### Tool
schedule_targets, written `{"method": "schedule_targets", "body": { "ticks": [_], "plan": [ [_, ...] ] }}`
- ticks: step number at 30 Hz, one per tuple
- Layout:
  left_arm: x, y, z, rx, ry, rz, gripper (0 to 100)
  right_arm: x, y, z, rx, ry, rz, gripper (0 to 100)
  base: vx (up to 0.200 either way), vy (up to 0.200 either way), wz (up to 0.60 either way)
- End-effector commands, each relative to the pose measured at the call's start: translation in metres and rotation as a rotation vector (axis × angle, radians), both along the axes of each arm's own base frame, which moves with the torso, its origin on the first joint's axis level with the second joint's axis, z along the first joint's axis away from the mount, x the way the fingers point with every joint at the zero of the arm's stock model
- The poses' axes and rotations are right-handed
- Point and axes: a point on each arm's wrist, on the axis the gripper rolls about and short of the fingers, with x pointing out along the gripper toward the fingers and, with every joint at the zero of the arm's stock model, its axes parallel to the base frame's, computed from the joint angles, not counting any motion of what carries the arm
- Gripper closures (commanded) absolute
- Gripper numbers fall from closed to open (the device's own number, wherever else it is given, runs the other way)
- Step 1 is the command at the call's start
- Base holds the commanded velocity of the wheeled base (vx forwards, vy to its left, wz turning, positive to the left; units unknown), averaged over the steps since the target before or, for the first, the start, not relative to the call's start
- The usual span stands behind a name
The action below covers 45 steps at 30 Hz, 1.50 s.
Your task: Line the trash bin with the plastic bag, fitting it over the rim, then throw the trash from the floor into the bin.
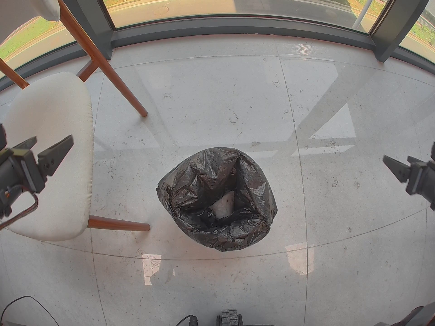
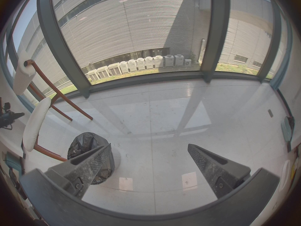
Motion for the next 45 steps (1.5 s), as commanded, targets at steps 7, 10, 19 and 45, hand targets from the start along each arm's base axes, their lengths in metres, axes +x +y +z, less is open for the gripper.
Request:
{"method": "schedule_targets", "body": {
  "ticks": [7, 10, 19, 45],
  "plan": [
    [-0.085, 0.033, -0.058, -0.126, -0.036, 0.233, 0, -0.118, -0.016, -0.046, -0.013, -0.174, -0.137, 0, 0.000, 0.000, 0.00],
    [-0.096, 0.036, -0.069, -0.135, -0.027, 0.266, 0, -0.127, -0.015, -0.057, -0.033, -0.182, -0.135, 0, 0.000, 0.000, 0.00],
    [-0.144, 0.042, -0.128, -0.147, 0.010, 0.330, 0, -0.170, -0.012, -0.111, -0.079, -0.164, -0.132, 0, 0.000, 0.000, 0.00],
    [-0.161, 0.038, -0.175, 0.003, -0.032, 0.209, 0, -0.191, -0.013, -0.134, -0.087, -0.200, -0.098, 0, 0.000, 0.000, 0.00]
  ]
}}
